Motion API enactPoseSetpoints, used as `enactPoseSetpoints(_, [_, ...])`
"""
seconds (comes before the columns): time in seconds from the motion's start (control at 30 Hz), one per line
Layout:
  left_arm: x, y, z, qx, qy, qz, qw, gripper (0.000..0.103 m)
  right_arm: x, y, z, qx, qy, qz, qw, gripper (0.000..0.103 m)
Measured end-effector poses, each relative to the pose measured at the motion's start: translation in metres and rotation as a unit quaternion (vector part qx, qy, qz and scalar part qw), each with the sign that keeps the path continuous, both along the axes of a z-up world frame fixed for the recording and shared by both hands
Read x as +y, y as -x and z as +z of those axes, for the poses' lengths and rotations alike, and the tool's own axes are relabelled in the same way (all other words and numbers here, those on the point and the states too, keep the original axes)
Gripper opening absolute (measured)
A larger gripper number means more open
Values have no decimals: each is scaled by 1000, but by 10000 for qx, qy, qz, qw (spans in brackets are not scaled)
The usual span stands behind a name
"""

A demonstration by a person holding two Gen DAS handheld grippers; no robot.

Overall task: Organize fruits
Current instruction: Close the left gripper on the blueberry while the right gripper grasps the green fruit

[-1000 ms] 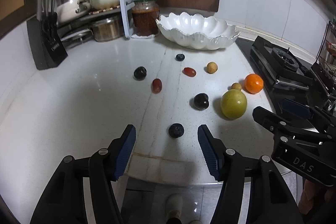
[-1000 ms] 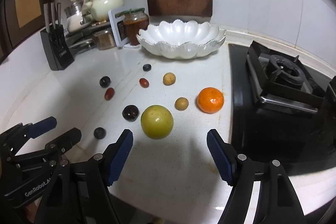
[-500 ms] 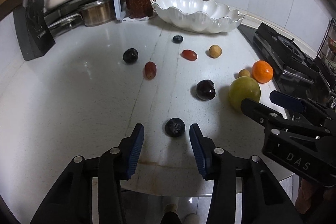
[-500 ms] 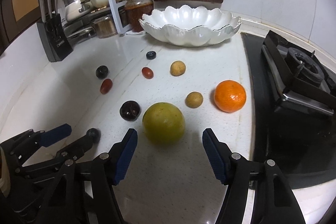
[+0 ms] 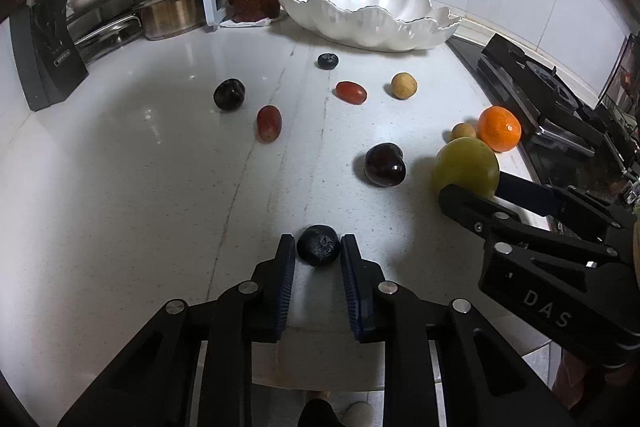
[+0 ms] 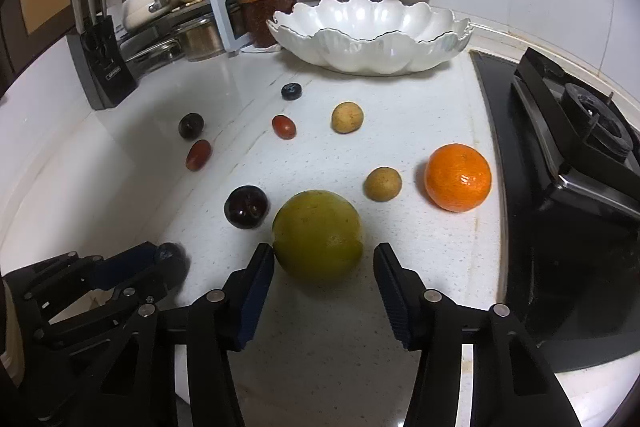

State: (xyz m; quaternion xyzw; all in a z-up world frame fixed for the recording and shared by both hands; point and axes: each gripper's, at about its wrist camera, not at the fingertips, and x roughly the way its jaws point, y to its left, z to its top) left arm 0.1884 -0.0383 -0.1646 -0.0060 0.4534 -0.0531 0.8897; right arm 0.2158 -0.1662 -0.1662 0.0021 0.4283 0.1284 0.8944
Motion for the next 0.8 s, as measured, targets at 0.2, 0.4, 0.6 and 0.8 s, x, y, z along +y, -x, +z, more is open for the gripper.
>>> enactPoseSetpoints(0.2, [0,-1,2,-57,16,1,10000,23,2,0,-1,-49,20,81,10000,48])
enactPoseSetpoints(0.4, [2,0,15,-238,36,34,9997,22,0,3,2,-65,-86,69,9999,48])
enactPoseSetpoints(0.6, [0,-3,28,-419,18,39,9991,23,-2,5,11,-196,-111,41,9997,47])
enactPoseSetpoints(0.8, [-1,-4,32,-469,11,30,9989,23,-3,5,13,-256,-112,33,9996,46])
